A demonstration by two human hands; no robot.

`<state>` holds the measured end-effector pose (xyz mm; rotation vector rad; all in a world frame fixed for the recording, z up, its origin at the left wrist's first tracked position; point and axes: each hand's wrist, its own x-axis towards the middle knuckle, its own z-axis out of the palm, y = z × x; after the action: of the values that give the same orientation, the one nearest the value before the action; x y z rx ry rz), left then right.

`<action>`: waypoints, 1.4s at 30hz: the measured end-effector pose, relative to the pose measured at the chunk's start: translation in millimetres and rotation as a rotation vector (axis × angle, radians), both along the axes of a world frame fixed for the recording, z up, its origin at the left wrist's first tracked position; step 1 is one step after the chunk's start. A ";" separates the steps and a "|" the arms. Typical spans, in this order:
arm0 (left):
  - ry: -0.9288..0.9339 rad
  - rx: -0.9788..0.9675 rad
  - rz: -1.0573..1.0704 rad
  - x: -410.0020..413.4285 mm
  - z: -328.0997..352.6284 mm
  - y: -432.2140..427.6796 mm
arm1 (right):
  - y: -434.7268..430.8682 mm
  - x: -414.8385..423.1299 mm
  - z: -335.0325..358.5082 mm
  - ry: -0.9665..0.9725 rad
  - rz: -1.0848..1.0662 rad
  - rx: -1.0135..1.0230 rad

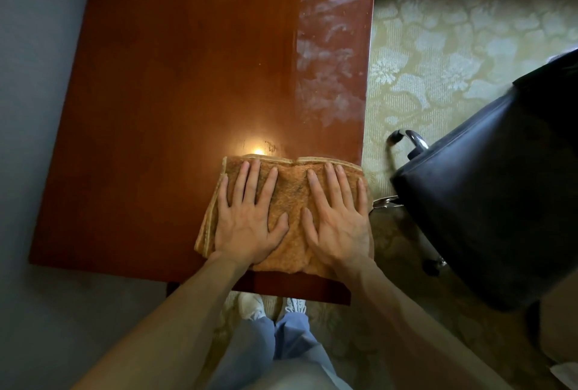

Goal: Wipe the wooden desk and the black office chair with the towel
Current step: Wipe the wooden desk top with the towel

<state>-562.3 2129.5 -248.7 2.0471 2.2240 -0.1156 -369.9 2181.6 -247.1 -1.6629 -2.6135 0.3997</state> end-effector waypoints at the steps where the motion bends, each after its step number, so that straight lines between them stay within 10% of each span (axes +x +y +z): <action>1: -0.008 0.001 0.001 -1.4 -0.6 5.4 | 5.7 -0.8 -0.2 0.001 0.006 0.009; 42: -0.074 -0.008 -0.019 -43.1 -0.3 237.2 | 237.2 -58.2 -5.9 -0.024 0.017 0.079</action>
<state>-605.5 2366.8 -248.9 2.0342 2.1584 -0.0497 -428.1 2418.8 -253.1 -1.6335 -2.6248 0.2745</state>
